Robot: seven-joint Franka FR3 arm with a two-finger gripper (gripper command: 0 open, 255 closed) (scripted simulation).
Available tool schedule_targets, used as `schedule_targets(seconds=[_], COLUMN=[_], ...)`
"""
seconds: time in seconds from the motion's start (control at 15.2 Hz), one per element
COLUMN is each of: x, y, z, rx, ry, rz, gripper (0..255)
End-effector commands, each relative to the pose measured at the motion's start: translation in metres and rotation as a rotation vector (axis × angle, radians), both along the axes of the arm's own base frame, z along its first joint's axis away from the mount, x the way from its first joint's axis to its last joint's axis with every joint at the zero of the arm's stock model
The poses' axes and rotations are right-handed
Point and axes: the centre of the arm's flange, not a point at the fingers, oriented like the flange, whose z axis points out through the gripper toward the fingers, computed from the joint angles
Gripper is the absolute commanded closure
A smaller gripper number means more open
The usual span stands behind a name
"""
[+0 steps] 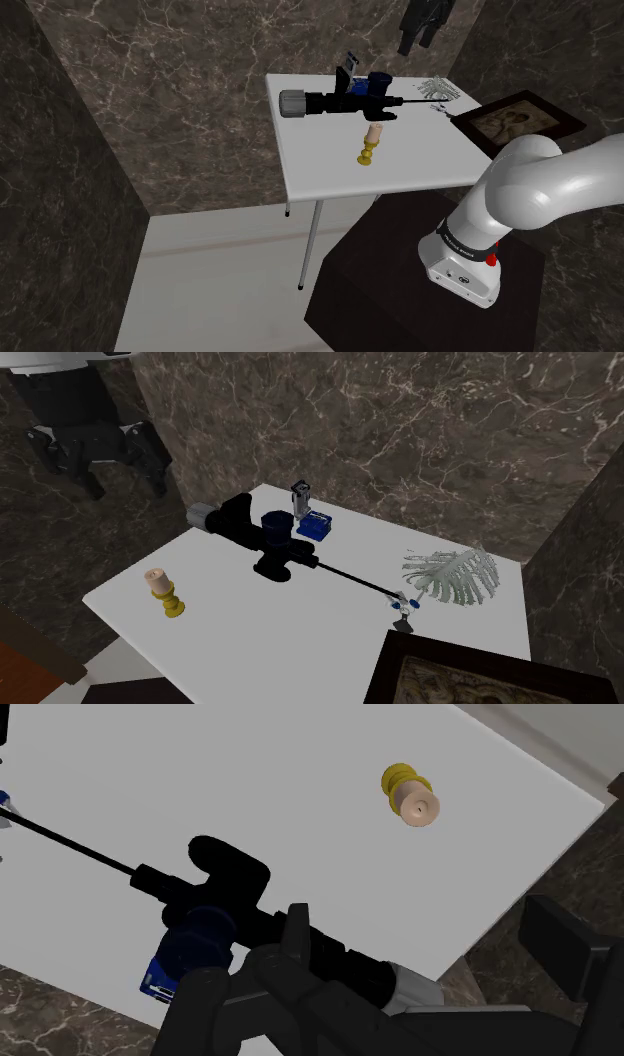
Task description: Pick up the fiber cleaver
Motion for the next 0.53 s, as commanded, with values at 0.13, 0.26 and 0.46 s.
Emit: schedule_targets(seconds=[0.13, 0.26, 0.46], x=[0.021, 0.042, 0.073], y=[-0.012, -0.025, -0.045], z=[-0.009, -0.018, -0.031], rx=[-0.004, -0.009, -0.015], ry=[0.0, 0.0, 0.0], rz=[-0.021, -0.043, -0.075], gripper=[0, 0, 0])
